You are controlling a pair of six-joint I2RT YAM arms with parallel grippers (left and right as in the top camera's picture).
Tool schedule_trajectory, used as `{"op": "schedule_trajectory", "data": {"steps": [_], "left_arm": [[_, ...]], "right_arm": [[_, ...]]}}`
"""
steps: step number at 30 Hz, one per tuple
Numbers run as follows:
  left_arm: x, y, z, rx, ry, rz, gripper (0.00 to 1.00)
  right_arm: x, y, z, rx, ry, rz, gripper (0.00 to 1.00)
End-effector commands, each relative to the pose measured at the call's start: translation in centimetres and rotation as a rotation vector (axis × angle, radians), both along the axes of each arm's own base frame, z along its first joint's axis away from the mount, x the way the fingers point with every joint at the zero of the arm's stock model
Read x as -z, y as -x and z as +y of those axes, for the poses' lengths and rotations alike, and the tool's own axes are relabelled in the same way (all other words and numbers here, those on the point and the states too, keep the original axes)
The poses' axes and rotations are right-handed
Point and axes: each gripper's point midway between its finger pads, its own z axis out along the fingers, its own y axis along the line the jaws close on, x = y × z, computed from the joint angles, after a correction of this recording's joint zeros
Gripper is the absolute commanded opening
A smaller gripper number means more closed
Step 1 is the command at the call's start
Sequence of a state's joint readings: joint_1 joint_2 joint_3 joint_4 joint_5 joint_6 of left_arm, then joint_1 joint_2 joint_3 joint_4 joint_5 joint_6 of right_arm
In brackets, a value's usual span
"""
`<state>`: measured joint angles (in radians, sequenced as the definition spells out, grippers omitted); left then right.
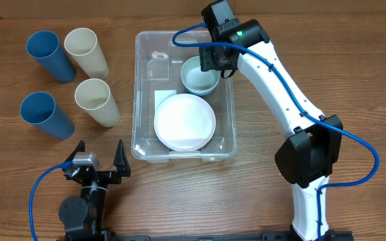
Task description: Pack container
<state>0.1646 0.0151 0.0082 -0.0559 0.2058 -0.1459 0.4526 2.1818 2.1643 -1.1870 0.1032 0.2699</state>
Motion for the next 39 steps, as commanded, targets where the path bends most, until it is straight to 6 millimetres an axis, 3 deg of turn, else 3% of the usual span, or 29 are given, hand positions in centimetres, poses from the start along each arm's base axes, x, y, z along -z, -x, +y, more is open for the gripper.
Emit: {"op": "schedule_trajectory", "data": {"steps": [1,3,5,6,10,12,17,20,21,24,27,29,31,34,39], "left_arm": [[-0.1,0.0,0.1,-0.003,-0.02,-0.007,1.0],[-0.1,0.0,0.1,-0.003,-0.02,-0.007,1.0],[-0.1,0.0,0.1,-0.003,-0.02,-0.007,1.0],[-0.1,0.0,0.1,-0.003,-0.02,-0.007,1.0],[-0.1,0.0,0.1,-0.003,-0.02,-0.007,1.0],[-0.1,0.0,0.1,-0.003,-0.02,-0.007,1.0],[-0.1,0.0,0.1,-0.003,-0.02,-0.007,1.0],[-0.1,0.0,0.1,-0.003,-0.02,-0.007,1.0],[-0.1,0.0,0.1,-0.003,-0.02,-0.007,1.0],[-0.2,0.0,0.0,0.002,-0.013,-0.013,1.0],[-1.4,0.2,-1.7,0.099,0.019,-0.059,1.0],[-4.1,1.0,-4.6,0.274,0.032,-0.163,1.0],[-6.5,1.8,-5.7,0.349,0.095,-0.211,1.0],[-10.1,2.8,-5.4,0.317,0.125,-0.212,1.0],[-15.2,3.0,-2.0,0.083,0.134,-0.054,1.0]], "right_arm": [[-4.7,0.0,0.2,-0.031,-0.022,-0.077,0.63],[-8.6,0.1,-0.9,0.013,-0.055,-0.137,0.68],[-12.4,-0.2,-2.7,0.051,-0.086,-0.21,0.81],[-14.5,-0.4,-4.3,0.086,-0.102,-0.252,0.96],[-19.6,-1.0,-13.3,0.312,-0.138,-0.361,1.0],[-20.4,-1.0,-18.7,0.462,-0.153,-0.378,1.0],[-19.1,0.8,-28.9,0.694,-0.11,-0.322,1.0],[-18.9,1.7,-32.1,0.765,-0.095,-0.311,1.0],[-18.9,2.2,-34.0,0.807,-0.089,-0.314,1.0],[-18.9,2.8,-36.0,0.852,-0.082,-0.318,1.0],[-18.9,3.0,-36.7,0.867,-0.08,-0.319,1.0],[-18.9,3.0,-36.6,0.866,-0.08,-0.319,1.0],[-18.9,3.0,-36.6,0.866,-0.08,-0.319,1.0],[-18.9,3.0,-36.6,0.866,-0.08,-0.319,1.0],[-18.9,3.0,-36.6,0.866,-0.08,-0.319,1.0]]}}
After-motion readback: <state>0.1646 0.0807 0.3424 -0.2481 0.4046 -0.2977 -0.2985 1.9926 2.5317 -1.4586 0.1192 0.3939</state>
